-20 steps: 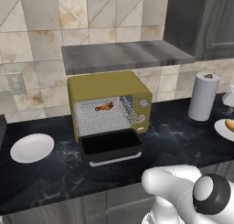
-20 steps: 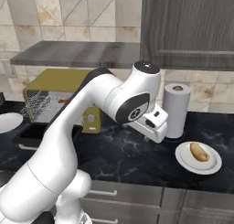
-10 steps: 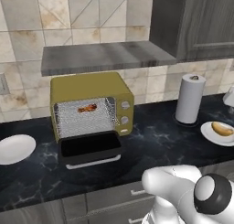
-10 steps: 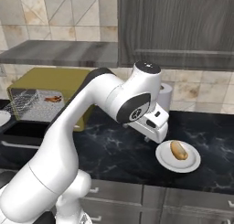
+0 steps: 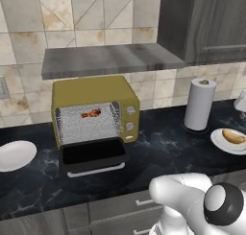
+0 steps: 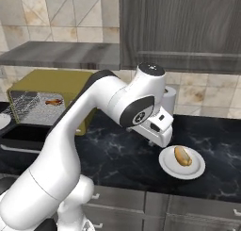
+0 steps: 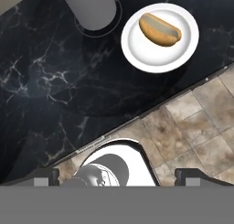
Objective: Open the toaster oven door. Place the hotdog bun on the top rack in the toaster oven and place the chicken drumstick on the bottom rack.
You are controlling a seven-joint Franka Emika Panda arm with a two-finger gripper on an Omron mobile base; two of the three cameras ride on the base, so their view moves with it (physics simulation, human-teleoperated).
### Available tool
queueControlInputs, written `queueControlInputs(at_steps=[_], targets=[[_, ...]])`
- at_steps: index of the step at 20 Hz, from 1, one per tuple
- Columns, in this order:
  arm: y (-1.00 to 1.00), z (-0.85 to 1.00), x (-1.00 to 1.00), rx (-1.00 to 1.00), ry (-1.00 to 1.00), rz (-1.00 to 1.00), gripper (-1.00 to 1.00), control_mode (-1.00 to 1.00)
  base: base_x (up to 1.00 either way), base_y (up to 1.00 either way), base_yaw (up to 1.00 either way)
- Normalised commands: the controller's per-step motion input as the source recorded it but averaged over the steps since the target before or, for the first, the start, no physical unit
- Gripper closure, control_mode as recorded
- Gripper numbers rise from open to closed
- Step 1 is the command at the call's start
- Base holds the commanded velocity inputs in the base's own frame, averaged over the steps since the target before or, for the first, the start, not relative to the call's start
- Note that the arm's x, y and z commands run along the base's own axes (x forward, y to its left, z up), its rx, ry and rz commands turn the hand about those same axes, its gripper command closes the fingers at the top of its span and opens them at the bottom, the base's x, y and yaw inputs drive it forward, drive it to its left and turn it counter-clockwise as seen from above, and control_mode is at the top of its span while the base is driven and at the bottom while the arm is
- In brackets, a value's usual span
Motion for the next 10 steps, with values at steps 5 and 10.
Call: queueControlInputs(at_steps=[5,10], targets=[[0.0,0.0,0.0,0.0,0.0,0.0,-1.0,1.0,0.39,-0.33,0.0],[0.0,0.0,0.0,0.0,0.0,0.0,-1.0,1.0,0.57,-0.31,0.0]])
